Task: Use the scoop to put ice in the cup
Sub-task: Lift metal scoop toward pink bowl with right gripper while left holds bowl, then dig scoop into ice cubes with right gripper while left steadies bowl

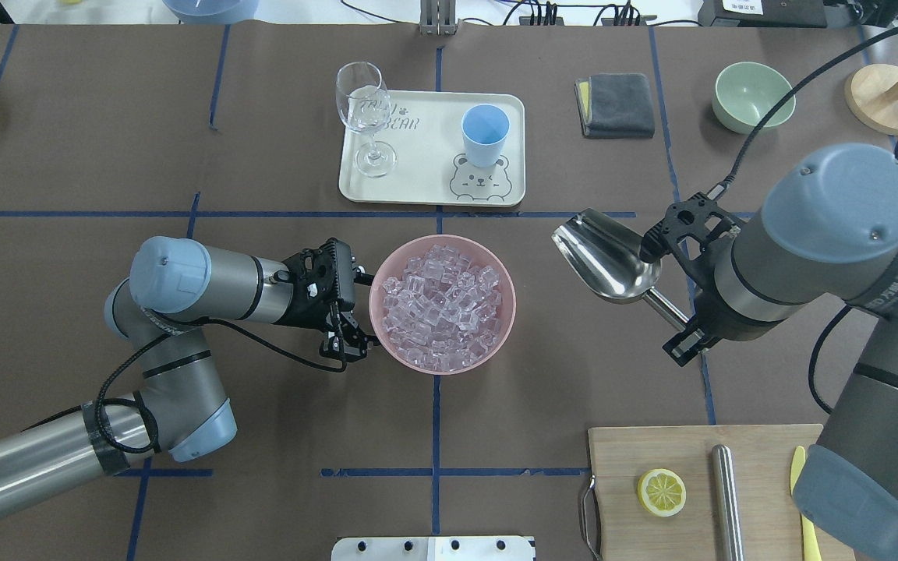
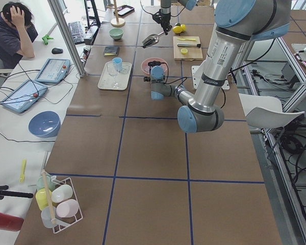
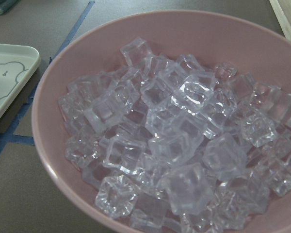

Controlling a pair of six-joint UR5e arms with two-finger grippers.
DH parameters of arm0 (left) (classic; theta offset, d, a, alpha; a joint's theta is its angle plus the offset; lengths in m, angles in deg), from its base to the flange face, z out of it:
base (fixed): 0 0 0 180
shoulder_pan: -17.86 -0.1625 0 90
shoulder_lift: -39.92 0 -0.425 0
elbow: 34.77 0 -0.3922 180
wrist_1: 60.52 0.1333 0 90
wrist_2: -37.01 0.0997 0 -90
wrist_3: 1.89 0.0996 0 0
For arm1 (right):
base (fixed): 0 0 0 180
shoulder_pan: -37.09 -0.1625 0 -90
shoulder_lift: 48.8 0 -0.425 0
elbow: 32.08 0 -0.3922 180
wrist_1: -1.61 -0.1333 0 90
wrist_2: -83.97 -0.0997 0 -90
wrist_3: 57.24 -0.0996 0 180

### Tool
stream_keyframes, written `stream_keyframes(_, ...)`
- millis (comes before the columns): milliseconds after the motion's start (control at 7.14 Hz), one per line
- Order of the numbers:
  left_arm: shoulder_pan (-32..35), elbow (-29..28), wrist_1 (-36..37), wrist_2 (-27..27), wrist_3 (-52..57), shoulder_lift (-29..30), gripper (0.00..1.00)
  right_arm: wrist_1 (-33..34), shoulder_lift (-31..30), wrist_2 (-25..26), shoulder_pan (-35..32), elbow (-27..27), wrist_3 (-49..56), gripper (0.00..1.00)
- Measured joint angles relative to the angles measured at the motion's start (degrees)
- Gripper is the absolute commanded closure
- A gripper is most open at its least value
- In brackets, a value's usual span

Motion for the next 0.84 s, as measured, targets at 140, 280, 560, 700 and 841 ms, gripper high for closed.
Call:
stream_keyframes(140, 0.0, -0.1, -0.2, 0.1, 0.0, 0.0, 0.00, 9.9, 6.1, 1.4, 1.8, 0.3, 1.8, 1.00)
stream_keyframes(280, 0.0, -0.2, -0.2, 0.1, 0.0, 0.0, 0.00, 19.0, 11.5, 4.3, 4.2, 0.2, 2.5, 1.00)
stream_keyframes(560, 0.0, -0.3, -0.3, 0.1, 0.0, -0.1, 0.00, 31.5, 20.2, 8.2, 8.2, -4.2, 3.2, 1.00)
stream_keyframes(700, 0.0, -0.4, -0.3, 0.1, 0.0, -0.1, 0.00, 35.9, 24.6, 9.6, 9.1, -8.0, 4.9, 1.00)
stream_keyframes(841, 0.0, -0.4, -0.4, 0.2, 0.0, -0.1, 0.00, 39.6, 28.1, 10.3, 9.5, -11.3, 8.0, 1.00)
